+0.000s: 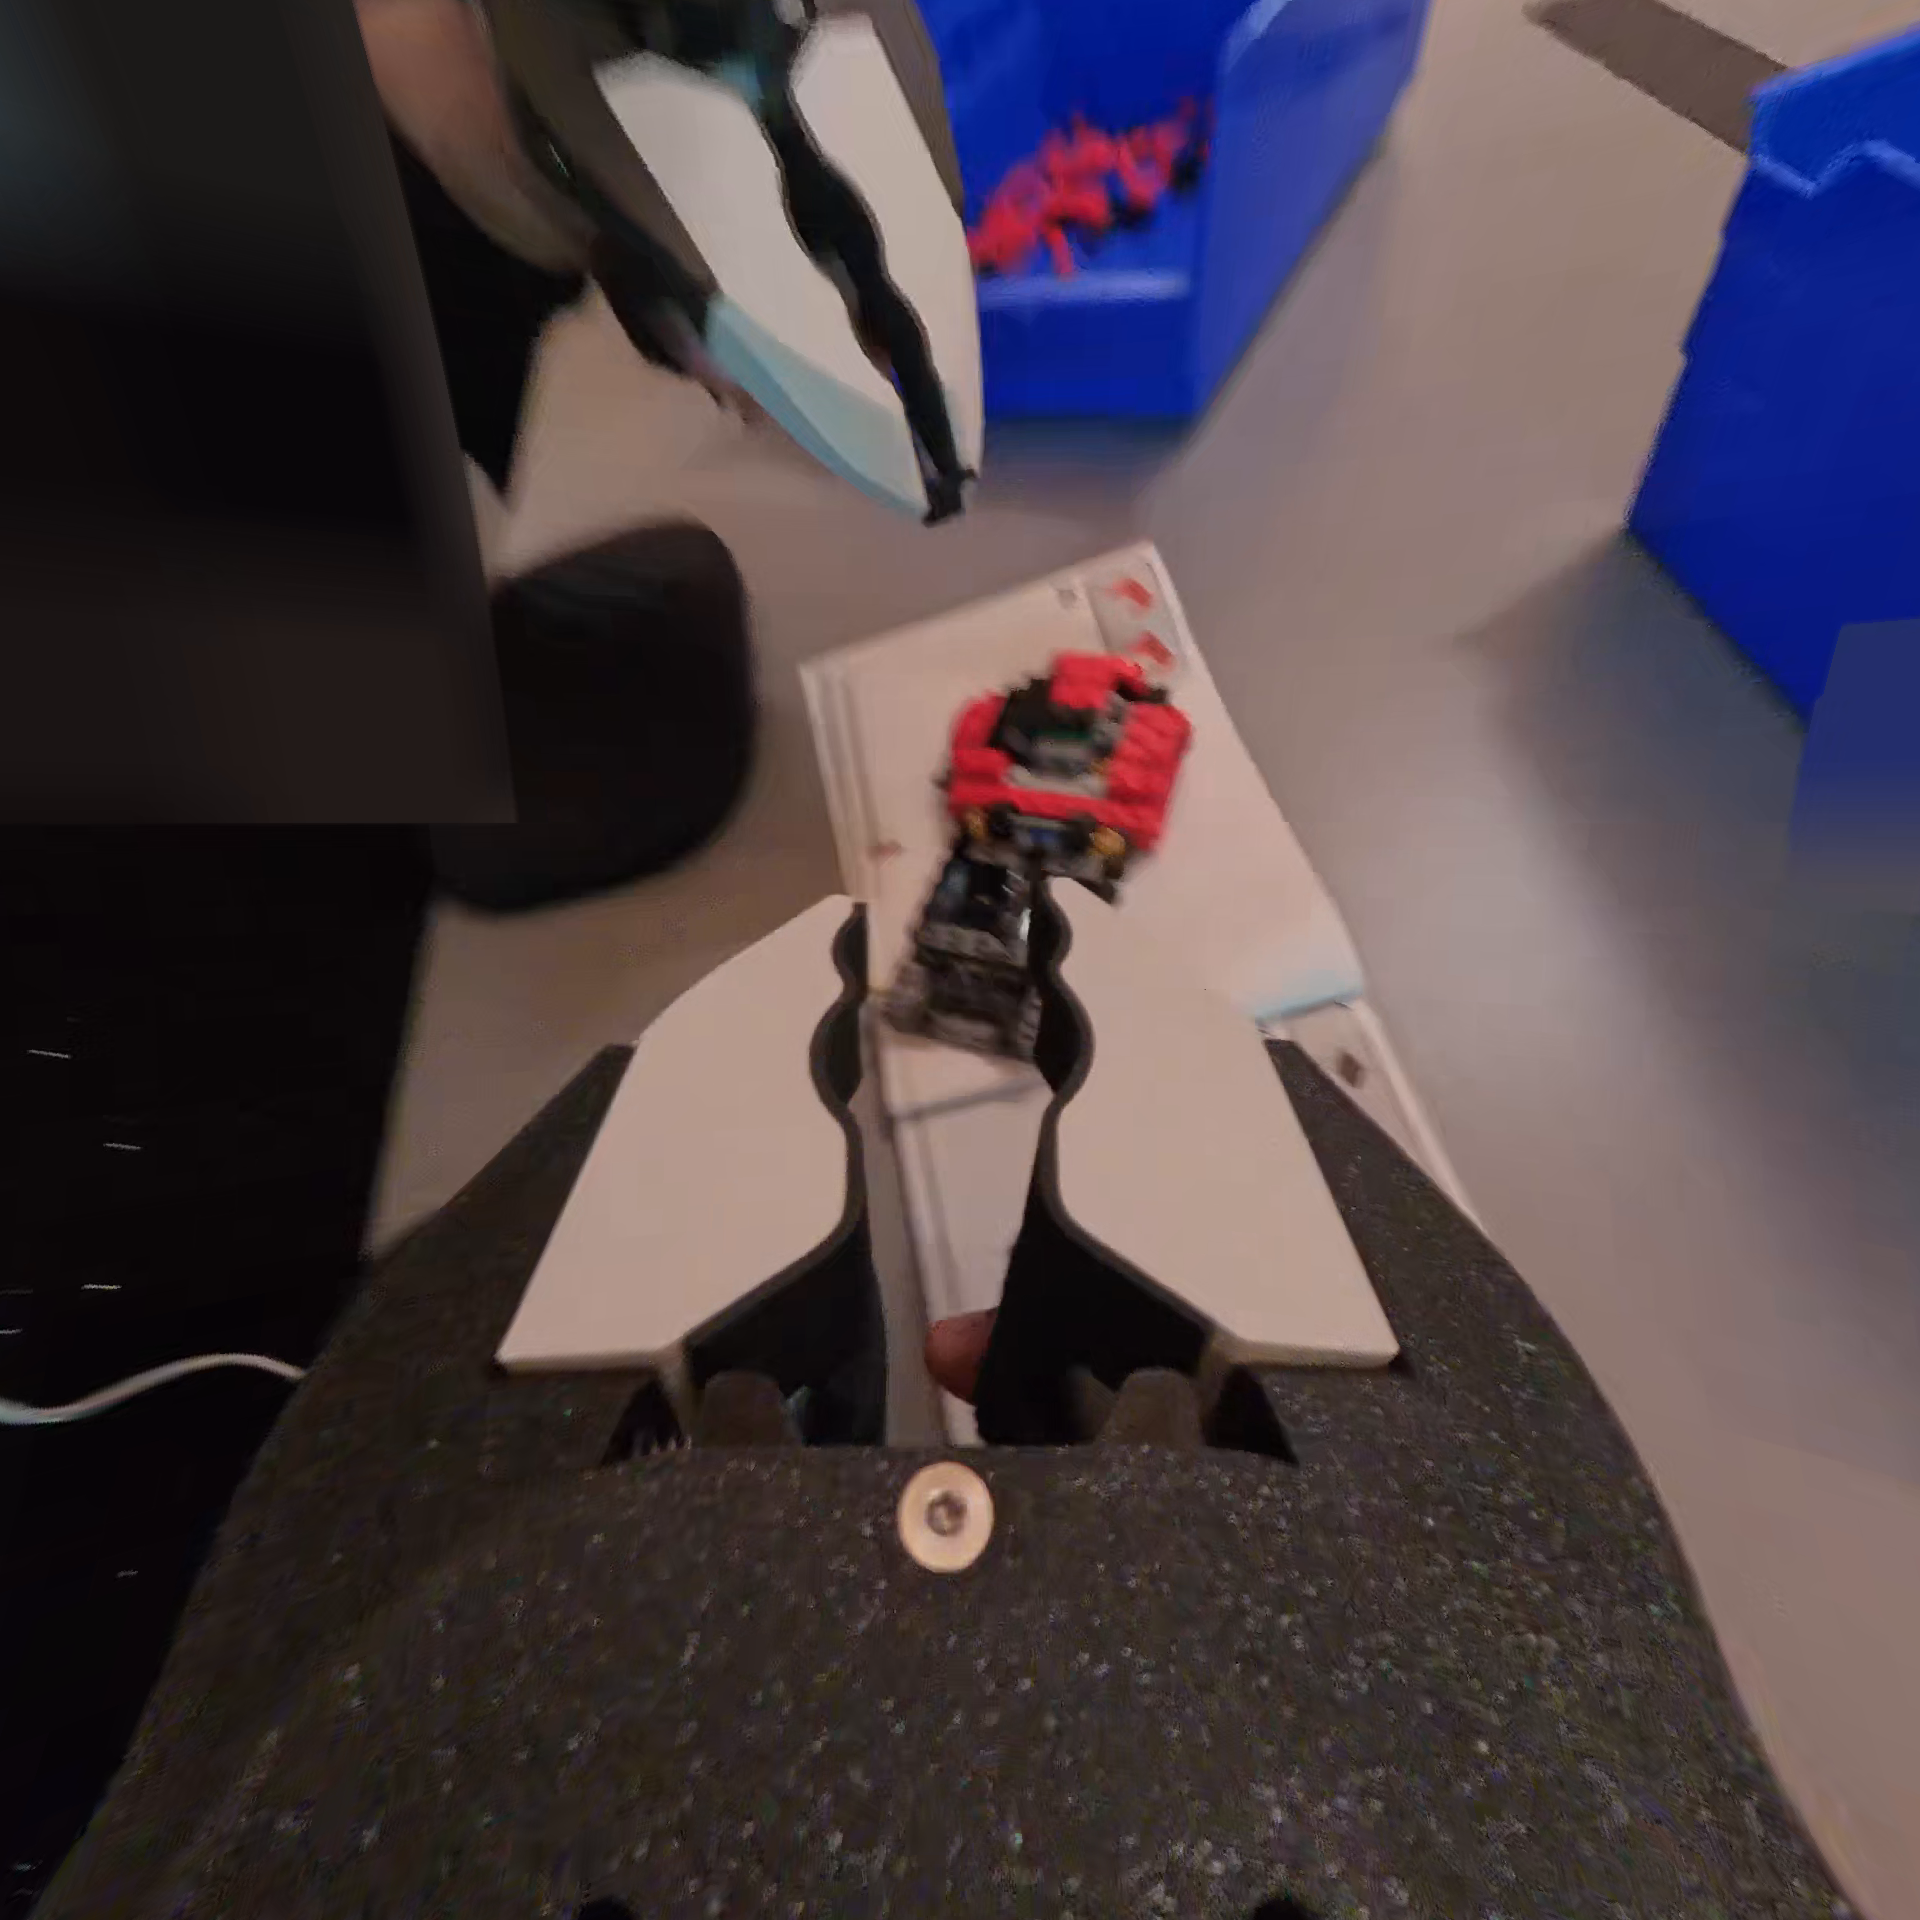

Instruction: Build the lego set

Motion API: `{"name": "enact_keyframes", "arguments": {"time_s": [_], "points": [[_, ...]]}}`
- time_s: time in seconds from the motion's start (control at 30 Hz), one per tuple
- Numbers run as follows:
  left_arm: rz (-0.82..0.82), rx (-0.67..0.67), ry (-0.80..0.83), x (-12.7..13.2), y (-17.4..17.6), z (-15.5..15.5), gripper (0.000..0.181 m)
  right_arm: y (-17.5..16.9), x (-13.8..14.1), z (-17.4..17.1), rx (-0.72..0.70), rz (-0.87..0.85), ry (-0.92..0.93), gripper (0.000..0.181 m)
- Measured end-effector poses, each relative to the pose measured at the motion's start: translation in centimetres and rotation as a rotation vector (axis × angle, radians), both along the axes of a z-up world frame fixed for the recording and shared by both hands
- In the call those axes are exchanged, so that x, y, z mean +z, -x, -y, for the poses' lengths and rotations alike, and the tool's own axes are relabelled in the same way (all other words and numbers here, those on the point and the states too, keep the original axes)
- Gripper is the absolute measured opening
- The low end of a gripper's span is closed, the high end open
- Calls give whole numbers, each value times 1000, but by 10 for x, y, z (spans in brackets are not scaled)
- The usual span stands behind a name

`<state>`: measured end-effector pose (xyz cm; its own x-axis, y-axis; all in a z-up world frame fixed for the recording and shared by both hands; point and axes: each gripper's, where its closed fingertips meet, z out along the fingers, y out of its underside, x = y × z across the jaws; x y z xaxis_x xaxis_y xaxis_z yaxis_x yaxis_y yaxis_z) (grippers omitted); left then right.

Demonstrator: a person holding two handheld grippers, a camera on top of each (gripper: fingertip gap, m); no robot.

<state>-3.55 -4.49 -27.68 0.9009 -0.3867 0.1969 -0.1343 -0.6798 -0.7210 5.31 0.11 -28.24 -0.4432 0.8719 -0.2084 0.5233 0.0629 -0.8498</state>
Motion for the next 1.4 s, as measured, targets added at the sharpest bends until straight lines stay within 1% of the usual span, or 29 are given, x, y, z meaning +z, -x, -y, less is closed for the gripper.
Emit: {"name": "enact_keyframes", "arguments": {"time_s": [0.07,0.17,0.27,0.33,0.43,0.53,0.63,0.73,0.87,0.93,1.0,1.1,1.13,1.17,1.27,1.3,1.33,1.4], "points": [[-31,7,62,-11,2,-5,7,6,-20,-13,-29,56,-165,39],[-116,4,114,-23,2,-10,7,13,-39,-25,-72,98,-387,43],[-178,-7,118,-26,-2,-14,7,16,-44,-28,-83,121,-508,49],[-175,-18,120,-27,-5,-15,7,14,-49,-31,-82,153,-566,54],[-178,-9,127,-28,-5,-15,7,8,-58,-31,-59,211,-568,62],[-181,0,142,-31,-4,-13,7,0,-66,-25,-21,263,-486,69],[-185,5,164,-35,-5,-11,7,-3,-72,-16,0,285,-392,68],[-181,1,178,-38,-7,-9,7,-5,-78,-8,16,300,-385,66],[-215,26,198,-42,-1,-8,7,-6,-77,11,41,305,-320,65],[-229,36,207,-43,2,-8,7,-7,-77,16,47,305,-319,65],[-227,35,218,-46,2,-8,7,-10,-76,27,76,308,-277,62],[-223,36,234,-48,3,-9,7,-9,-71,23,65,289,-287,62],[-226,35,238,-48,3,-9,7,-7,-66,20,58,270,-290,58],[-229,34,239,-48,3,-9,7,-4,-60,16,50,241,-284,50],[-234,4,226,-44,-2,-9,7,12,-28,10,56,90,-243,19],[-240,-14,219,-43,-4,-9,7,18,-15,11,78,22,-228,13],[-245,-32,211,-42,-8,-8,7,23,-2,14,117,-46,-216,8],[-256,-64,197,-40,-14,-7,7,33,17,22,201,-142,-217,7]]}}
